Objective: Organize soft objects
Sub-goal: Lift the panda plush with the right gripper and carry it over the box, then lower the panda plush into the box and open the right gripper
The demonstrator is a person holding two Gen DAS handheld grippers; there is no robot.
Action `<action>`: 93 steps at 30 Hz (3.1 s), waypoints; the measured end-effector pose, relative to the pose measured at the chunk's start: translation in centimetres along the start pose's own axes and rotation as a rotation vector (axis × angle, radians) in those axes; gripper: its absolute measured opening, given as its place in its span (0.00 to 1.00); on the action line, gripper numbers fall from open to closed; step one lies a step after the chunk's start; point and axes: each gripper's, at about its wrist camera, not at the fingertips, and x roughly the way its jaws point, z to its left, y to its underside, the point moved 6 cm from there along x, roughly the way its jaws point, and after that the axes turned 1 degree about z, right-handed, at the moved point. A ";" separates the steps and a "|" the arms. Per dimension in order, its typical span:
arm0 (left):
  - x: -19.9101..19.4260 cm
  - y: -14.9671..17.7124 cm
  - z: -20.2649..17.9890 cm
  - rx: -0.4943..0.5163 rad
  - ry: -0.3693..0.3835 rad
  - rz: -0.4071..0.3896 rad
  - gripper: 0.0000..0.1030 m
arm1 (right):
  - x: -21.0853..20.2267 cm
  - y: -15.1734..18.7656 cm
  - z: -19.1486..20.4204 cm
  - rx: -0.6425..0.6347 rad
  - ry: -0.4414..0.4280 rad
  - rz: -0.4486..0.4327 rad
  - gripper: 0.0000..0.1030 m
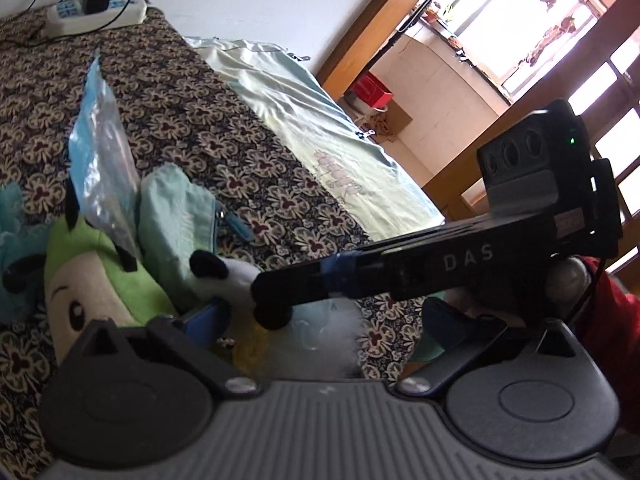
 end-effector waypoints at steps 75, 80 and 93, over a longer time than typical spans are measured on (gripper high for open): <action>-30.4 6.4 27.4 0.079 -0.500 -0.062 0.96 | 29.1 -2.0 33.0 -0.451 -0.096 0.114 0.18; -30.7 7.4 28.1 0.055 -0.557 -0.050 0.96 | 29.4 -1.1 33.5 -0.440 -0.114 0.146 0.17; -33.1 8.1 26.8 -0.010 -0.650 -0.147 0.96 | 26.7 -0.6 33.3 -0.442 -0.092 0.085 0.18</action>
